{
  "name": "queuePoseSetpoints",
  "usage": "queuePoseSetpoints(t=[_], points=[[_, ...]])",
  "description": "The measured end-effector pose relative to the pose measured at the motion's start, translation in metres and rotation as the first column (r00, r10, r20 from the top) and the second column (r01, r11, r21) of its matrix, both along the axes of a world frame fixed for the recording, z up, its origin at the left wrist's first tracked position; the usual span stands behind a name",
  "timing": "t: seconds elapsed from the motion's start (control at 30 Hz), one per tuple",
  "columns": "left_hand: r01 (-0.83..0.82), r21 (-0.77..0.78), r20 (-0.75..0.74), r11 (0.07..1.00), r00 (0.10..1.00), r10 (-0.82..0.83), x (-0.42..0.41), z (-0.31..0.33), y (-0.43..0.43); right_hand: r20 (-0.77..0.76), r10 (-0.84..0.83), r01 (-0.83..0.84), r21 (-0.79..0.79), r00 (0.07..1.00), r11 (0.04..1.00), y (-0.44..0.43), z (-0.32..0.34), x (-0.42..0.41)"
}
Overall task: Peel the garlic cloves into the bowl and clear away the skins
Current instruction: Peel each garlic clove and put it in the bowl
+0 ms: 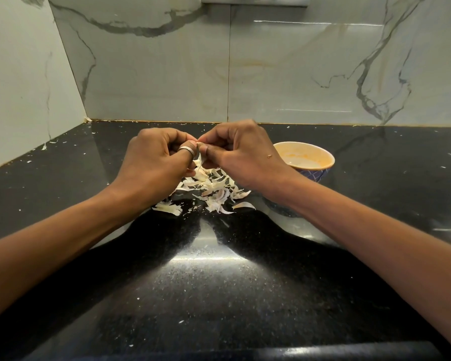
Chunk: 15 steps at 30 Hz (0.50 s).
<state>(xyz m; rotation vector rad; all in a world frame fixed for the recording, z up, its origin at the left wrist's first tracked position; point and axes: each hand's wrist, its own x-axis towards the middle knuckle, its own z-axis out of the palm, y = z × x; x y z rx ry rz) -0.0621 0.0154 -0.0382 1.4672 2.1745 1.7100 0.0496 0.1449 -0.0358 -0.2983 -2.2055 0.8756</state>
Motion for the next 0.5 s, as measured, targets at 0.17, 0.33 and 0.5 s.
queuePoseSetpoints(t=[0.17, 0.33, 0.5], points=[[-0.011, 0.036, 0.068, 0.999, 0.998, 0.009, 0.0063, -0.0002, 0.0007, -0.014, -0.021, 0.020, -0.015, 1.000, 1.000, -0.0023, -0.0009, -0.0027], [0.008, 0.033, 0.130, 0.999, 0.991, -0.012, 0.0076, -0.0014, 0.0005, -0.014, -0.021, 0.021, -0.033, 1.000, 0.999, -0.0040, -0.0029, -0.0042], [0.056, 0.068, 0.235, 0.996, 0.970, -0.070, 0.0108, 0.0014, 0.0014, -0.009, 0.024, -0.025, -0.143, 1.000, 0.989, -0.0035, -0.0004, -0.0002]])
